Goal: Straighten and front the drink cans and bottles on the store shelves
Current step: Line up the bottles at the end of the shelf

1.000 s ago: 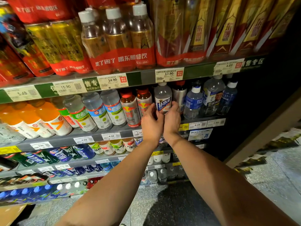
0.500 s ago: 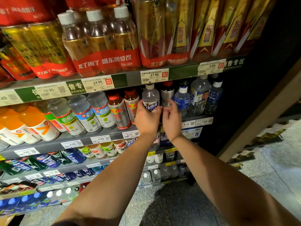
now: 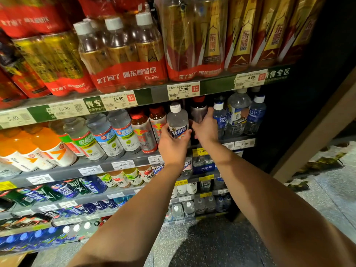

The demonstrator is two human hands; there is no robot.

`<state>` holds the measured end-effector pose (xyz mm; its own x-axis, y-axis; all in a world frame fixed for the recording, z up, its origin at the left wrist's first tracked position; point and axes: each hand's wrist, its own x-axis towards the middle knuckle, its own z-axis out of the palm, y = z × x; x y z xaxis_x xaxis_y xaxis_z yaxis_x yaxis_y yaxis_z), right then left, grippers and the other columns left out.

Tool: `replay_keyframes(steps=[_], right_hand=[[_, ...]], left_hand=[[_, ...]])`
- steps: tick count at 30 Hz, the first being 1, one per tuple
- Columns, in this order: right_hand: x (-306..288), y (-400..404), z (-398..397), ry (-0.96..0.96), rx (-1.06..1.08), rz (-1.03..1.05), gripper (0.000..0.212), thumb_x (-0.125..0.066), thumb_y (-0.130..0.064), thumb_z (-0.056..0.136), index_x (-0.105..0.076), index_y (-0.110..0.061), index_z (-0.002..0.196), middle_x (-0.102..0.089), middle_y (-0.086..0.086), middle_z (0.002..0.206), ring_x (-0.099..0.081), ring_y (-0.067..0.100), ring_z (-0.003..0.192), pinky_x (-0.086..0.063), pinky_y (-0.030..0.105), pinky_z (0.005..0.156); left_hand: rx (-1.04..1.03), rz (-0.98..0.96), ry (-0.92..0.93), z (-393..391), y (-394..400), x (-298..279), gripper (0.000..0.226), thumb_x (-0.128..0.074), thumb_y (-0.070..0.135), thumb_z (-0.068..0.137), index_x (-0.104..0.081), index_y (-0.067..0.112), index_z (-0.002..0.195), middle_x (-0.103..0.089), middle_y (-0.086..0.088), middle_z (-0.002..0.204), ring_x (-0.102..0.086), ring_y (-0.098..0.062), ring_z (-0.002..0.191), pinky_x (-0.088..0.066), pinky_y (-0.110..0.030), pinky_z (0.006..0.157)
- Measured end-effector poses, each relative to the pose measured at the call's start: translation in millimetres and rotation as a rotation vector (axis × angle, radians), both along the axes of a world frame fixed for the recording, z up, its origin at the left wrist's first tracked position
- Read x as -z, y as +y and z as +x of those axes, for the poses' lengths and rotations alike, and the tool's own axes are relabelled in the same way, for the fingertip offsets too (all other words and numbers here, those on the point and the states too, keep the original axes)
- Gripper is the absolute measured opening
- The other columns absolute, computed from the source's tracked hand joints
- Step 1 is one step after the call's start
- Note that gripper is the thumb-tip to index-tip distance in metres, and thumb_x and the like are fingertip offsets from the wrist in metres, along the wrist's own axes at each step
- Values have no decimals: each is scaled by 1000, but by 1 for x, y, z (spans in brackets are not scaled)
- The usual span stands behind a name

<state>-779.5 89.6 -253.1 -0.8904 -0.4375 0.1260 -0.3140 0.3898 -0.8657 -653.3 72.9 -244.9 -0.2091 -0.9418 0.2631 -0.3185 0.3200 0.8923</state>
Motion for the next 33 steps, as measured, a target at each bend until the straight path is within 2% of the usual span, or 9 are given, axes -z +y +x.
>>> replay_keyframes(steps=[4,8,12,16,18,21,23,26,33], right_hand=[[-3,-10,-3,23,21,58,70,-74,-55,73,-35,-18,117,-69,16,101,-71,39,75,-59,50,54],[-20,-5,3,67,75,96,61,-76,-44,77,-50,-6,117,-70,18,106,-69,36,95,-58,42,74],[-17,8,22,140,145,70,62,-75,-40,79,-49,-12,127,-72,16,100,-70,34,91,-54,36,70],[-6,17,46,97,205,-160,62,-82,-29,71,-54,-14,123,-61,12,117,-62,31,106,-50,36,86],[1,19,50,94,204,-254,65,-86,-26,67,-55,-12,122,-52,10,123,-55,26,114,-46,34,97],[7,23,52,-24,151,-352,66,-86,-27,69,-54,-16,126,-60,3,123,-57,17,115,-46,33,101],[8,28,53,-71,136,-395,61,-86,-28,71,-55,-17,122,-66,-1,117,-60,11,109,-47,29,98],[8,34,53,-100,91,-425,54,-86,-30,71,-56,-25,116,-67,-7,112,-61,6,105,-46,24,96],[0,16,54,-67,-35,-291,64,-85,-33,70,-54,-18,125,-67,-1,118,-61,13,110,-46,28,92]], left_hand=[[18,1,32,5,4,0,69,-85,43,72,-53,16,126,-68,1,113,-62,-11,98,-52,-32,90],[35,37,59,11,4,1,69,-87,44,70,-53,17,123,-68,1,111,-64,-14,100,-53,-32,89],[36,77,84,18,5,2,62,-89,40,68,-54,15,112,-66,3,99,-62,-12,89,-53,-29,83],[37,152,146,25,6,5,68,-90,35,68,-53,11,120,-65,1,101,-63,-12,89,-53,-24,80],[47,179,190,28,7,7,66,-91,29,68,-53,12,120,-65,3,104,-63,-1,89,-51,-12,78],[57,182,223,32,9,7,59,-91,27,68,-52,19,112,-64,11,100,-60,12,85,-45,-5,72],[56,185,250,36,9,7,58,-91,28,68,-52,21,110,-65,11,98,-62,10,85,-46,-8,74],[28,187,291,43,8,6,62,-92,32,66,-54,19,113,-67,10,98,-68,-3,88,-55,-22,80],[-27,187,374,66,3,0,62,-90,47,61,-61,22,109,-70,4,93,-69,-16,85,-59,-44,83]])
